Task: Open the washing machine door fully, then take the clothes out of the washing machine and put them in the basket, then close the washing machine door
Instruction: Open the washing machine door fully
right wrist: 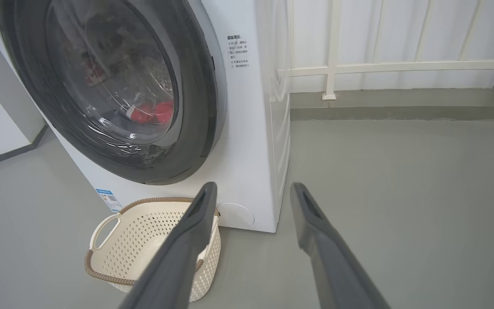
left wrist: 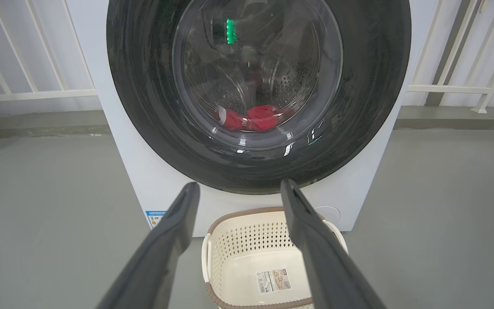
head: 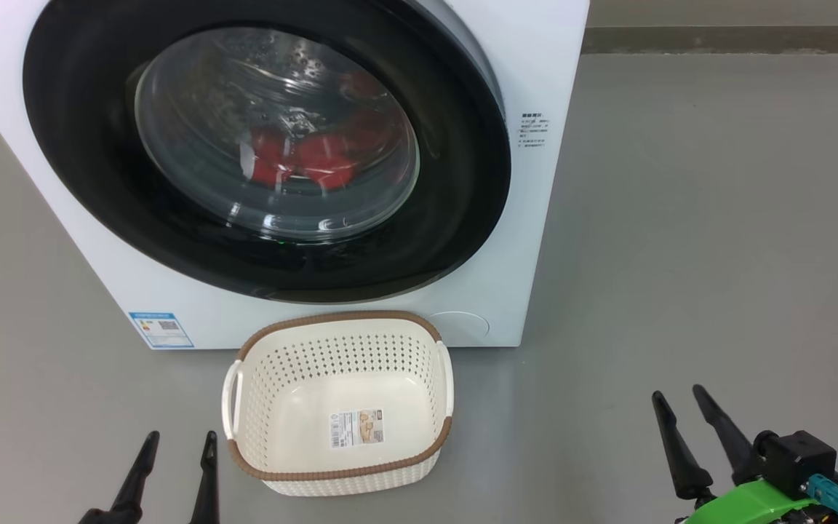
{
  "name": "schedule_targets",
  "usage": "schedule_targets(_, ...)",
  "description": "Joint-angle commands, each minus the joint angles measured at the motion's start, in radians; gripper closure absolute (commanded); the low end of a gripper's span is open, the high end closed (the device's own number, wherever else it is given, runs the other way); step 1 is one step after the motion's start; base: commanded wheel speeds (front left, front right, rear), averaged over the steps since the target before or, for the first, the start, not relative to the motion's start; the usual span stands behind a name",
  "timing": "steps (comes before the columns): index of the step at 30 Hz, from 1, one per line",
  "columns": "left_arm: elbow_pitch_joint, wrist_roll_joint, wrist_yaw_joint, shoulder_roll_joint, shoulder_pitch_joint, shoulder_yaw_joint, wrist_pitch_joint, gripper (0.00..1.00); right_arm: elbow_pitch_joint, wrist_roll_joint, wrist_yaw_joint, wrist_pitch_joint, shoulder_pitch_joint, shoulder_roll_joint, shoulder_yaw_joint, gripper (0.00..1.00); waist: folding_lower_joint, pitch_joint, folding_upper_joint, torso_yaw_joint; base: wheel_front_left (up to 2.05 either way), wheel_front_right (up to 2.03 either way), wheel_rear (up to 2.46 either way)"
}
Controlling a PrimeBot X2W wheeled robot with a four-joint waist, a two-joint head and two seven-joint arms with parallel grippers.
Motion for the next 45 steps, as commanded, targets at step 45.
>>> schedule_targets(45,-0.037,-0.028,-0.018,-0.001,-0.27,-0.057,-0.012,0.0,0.246,1.048,-0.001,0.137,-0.975,-0.221,0.342,1.0,0.0,0.293,0.0,0.144,0.0,0.0,0.0)
